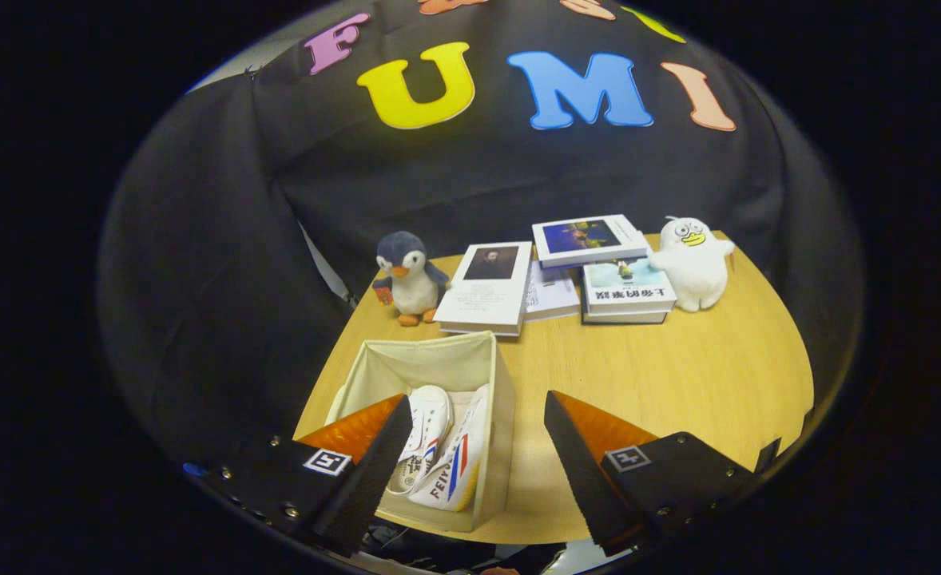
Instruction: Open the storage box then place both shoes into the box .Put the left shoe in first, then the right shoe, with the right side of both shoes facing outward in a uniform manner.
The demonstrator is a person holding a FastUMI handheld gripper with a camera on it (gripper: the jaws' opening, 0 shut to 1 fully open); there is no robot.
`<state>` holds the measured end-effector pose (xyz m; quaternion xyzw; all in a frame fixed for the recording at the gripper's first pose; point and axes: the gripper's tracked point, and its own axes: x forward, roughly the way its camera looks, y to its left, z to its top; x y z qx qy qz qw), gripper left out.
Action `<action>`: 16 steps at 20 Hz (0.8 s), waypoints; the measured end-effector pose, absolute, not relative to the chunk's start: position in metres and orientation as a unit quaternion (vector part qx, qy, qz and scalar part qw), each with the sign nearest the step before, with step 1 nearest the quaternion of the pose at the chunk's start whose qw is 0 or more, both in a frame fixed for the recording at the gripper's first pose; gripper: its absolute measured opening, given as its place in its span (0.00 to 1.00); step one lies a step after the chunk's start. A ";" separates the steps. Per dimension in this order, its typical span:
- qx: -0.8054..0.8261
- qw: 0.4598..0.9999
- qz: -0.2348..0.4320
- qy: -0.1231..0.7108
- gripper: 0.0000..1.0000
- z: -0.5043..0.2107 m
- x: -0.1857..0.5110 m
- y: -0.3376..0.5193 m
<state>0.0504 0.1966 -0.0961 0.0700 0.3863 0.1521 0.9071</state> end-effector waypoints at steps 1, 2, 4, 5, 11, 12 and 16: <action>0.068 0.914 0.148 0.371 1.00 -0.086 0.053 0.183; 0.065 0.923 0.141 0.353 1.00 -0.075 0.055 0.169; 0.047 0.938 0.124 0.321 1.00 -0.058 0.058 0.136; 0.036 0.944 0.115 0.308 1.00 -0.049 0.060 0.120; 0.006 0.968 0.097 0.229 1.00 -0.008 0.060 0.057; 0.003 0.972 0.094 0.217 1.00 -0.005 0.059 0.049; 0.000 0.982 0.078 0.172 0.99 0.008 0.051 0.024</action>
